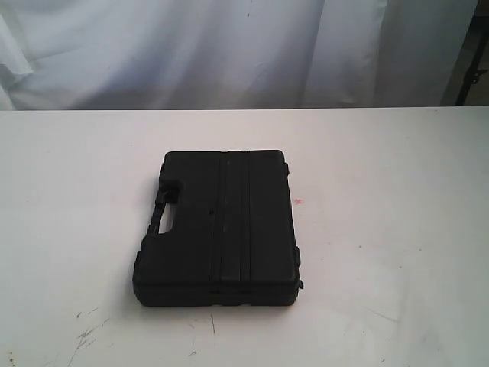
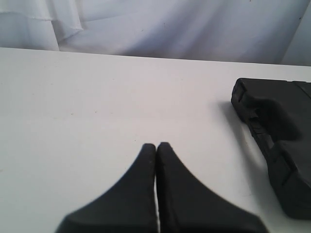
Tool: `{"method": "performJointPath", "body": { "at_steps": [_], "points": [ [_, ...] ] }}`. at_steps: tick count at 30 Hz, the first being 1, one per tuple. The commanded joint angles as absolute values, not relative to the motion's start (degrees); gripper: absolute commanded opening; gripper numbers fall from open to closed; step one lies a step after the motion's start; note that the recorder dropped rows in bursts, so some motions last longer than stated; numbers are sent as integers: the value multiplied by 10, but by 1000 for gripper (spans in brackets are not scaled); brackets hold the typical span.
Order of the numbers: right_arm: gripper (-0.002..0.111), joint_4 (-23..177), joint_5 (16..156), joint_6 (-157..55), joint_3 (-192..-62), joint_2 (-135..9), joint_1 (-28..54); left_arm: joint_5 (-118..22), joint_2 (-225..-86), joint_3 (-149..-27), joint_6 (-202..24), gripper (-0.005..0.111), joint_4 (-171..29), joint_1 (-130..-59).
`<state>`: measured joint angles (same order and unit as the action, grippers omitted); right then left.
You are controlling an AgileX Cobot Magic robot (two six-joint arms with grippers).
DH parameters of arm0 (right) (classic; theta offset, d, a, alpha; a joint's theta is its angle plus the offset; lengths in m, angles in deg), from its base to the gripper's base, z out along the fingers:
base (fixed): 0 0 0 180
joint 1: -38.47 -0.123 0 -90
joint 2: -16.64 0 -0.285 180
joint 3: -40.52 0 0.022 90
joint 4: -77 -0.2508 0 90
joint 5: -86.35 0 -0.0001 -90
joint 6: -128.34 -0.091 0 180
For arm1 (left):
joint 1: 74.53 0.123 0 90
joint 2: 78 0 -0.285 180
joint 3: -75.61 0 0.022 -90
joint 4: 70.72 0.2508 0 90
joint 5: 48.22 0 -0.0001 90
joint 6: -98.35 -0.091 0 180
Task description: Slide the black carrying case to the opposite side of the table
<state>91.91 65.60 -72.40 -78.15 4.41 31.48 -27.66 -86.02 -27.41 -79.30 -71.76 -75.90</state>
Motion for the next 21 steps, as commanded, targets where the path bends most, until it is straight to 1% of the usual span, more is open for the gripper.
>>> {"method": "performJointPath", "body": {
  "at_steps": [1,5,11,21],
  "points": [
    [0,891,666,-710,-762,63,318,-285,-858,-272,-793,0,-719,-758],
    [0,824,693,-650,-750,63,318,-285,-858,-272,-793,0,-719,-758],
    [0,681,709,-471,-725,63,318,-285,-858,-272,-793,0,-719,-758],
    [0,674,711,-463,-657,89,318,-285,-858,-272,-793,0,-719,-758]
  ]
}}
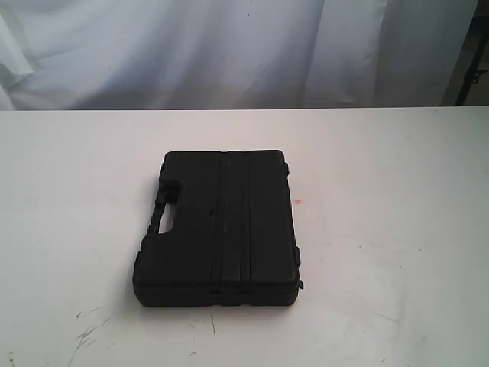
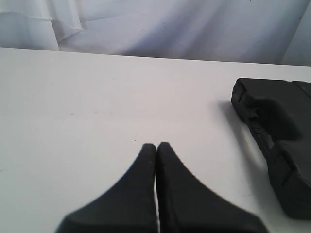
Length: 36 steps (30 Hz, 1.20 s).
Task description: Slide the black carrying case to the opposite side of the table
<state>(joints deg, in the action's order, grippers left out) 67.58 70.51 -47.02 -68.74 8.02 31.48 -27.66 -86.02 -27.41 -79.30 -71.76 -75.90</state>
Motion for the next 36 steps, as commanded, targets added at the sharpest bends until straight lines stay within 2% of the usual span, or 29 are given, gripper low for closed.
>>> {"method": "performJointPath", "body": {
  "at_steps": [1,29,36],
  "points": [
    [0,675,710,-463,-650,89,318,-285,-858,-272,-793,0,-719,-758],
    [0,706,651,-474,-631,89,319,-285,-858,-272,-793,0,-719,-758],
    [0,780,668,-570,-623,89,319,-285,-858,-272,-793,0,-719,-758]
  ]
}}
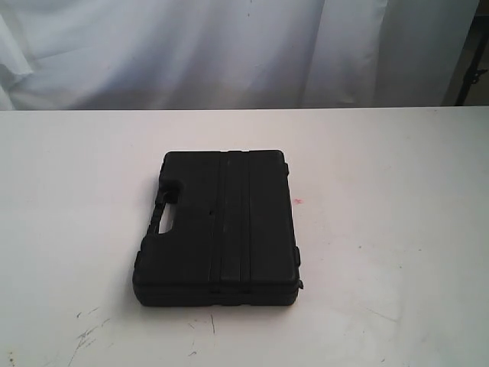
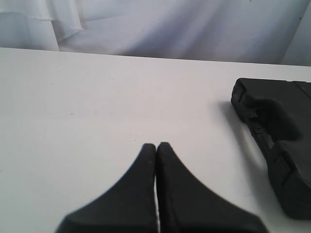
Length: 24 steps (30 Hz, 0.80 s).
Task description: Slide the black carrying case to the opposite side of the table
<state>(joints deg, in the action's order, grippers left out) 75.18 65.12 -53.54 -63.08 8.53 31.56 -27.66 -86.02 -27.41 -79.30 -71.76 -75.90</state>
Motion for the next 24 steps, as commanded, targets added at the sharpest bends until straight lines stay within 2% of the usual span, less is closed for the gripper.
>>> {"method": "performJointPath", "body": {
  "at_steps": [1,24],
  "points": [
    [0,779,668,-568,-623,89,319,-285,-858,-272,-793,0,-719,-758],
    [0,774,667,-506,-623,89,319,-285,-858,-272,-793,0,-719,-758]
  ]
}}
